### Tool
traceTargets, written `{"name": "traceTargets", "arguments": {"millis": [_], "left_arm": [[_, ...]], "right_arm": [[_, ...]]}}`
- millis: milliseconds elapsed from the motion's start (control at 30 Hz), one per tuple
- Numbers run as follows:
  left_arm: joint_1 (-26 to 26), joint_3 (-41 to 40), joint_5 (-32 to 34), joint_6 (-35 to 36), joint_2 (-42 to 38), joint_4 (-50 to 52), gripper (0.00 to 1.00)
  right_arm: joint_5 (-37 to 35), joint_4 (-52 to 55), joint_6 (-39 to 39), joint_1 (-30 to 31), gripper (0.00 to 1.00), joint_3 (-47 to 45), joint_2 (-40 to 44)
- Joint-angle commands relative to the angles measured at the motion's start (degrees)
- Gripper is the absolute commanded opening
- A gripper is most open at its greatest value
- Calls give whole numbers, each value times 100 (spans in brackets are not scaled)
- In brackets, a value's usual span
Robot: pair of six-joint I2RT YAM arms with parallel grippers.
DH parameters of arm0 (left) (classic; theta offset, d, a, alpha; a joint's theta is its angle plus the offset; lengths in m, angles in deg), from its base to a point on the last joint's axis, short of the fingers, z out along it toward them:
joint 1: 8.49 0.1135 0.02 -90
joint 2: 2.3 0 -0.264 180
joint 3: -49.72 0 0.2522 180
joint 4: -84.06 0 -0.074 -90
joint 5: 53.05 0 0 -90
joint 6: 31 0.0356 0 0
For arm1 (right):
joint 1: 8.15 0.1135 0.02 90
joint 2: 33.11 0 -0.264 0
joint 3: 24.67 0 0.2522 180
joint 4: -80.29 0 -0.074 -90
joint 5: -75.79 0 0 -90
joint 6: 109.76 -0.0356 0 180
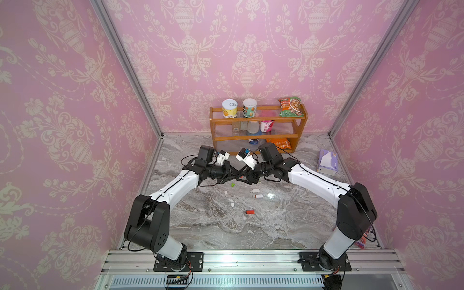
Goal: Close the usb drive cover
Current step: Pick up the cover from the center of the board.
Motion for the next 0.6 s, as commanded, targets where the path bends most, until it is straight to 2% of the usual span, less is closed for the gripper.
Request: {"name": "traceTargets", "arguments": {"millis": [0,200,400,467,567], "left_arm": [[-26,121,73,-56,61,254,0],[178,125,212,220,66,705,0],[683,-140,281,171,-92,797,0],[852,-268,283,92,-135,771,0],[1012,-397,274,32,-209,845,0]], "right_arm": [[-372,-61,203,-53,55,-186,127],[-509,-53,192,-217,56,-597,658],[-776,859,510,-208,56,-798,1238],[-972,1036,512,-56,56,-1074,1400],[-1339,1483,379,296,54,-938,1353]]}}
